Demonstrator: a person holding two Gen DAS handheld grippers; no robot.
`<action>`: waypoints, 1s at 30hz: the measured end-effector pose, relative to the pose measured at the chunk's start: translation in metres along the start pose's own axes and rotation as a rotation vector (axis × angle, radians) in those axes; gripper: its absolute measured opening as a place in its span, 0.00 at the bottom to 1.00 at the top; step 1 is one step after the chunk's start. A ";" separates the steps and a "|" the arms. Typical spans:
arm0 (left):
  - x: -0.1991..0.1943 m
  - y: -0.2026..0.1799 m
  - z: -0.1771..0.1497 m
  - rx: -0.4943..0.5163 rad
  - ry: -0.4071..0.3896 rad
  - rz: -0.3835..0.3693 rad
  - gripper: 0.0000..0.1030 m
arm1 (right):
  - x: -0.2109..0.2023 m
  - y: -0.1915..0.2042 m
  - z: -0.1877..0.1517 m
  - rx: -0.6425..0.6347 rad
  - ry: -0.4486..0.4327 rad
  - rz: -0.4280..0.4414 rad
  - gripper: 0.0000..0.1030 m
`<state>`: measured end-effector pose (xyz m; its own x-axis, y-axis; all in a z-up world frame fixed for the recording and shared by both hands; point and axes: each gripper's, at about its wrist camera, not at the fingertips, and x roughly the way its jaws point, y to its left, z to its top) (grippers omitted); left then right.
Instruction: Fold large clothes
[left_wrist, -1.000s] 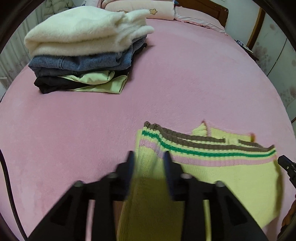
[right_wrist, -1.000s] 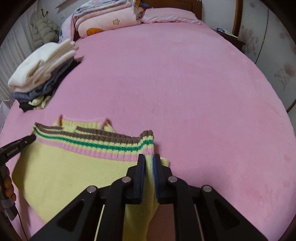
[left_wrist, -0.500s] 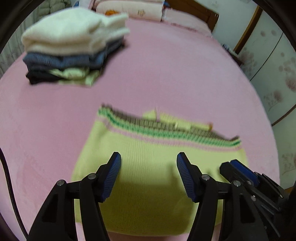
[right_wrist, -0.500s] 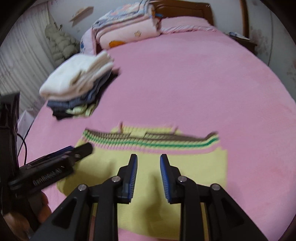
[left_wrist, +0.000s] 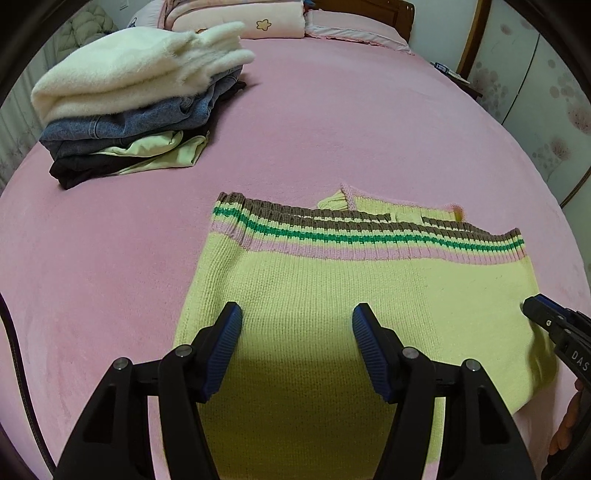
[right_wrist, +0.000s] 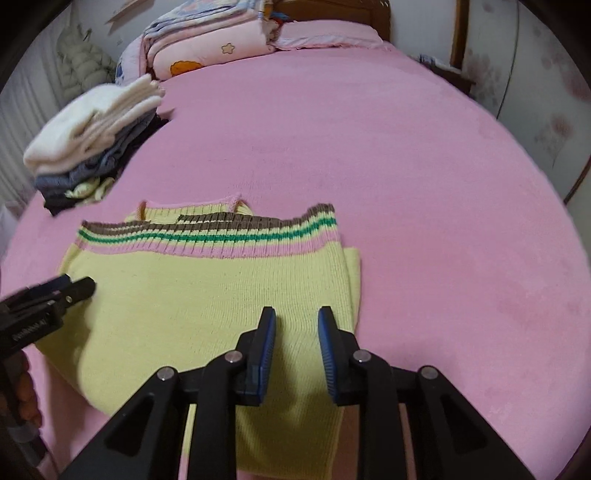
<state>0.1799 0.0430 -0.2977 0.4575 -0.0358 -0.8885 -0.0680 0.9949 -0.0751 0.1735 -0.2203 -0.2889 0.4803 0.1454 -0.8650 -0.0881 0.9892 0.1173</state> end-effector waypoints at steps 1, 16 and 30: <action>0.000 0.000 0.001 -0.001 0.005 0.002 0.61 | -0.001 0.001 0.000 0.002 0.003 -0.005 0.23; -0.105 0.027 -0.008 -0.096 -0.033 -0.044 0.77 | -0.092 0.041 -0.011 0.016 -0.086 0.042 0.54; -0.175 0.059 -0.047 -0.219 -0.063 -0.149 0.84 | -0.161 0.090 -0.032 -0.057 -0.134 0.062 0.54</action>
<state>0.0540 0.1035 -0.1682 0.5308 -0.1675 -0.8307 -0.1830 0.9345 -0.3054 0.0604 -0.1556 -0.1542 0.5842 0.2114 -0.7836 -0.1685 0.9760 0.1377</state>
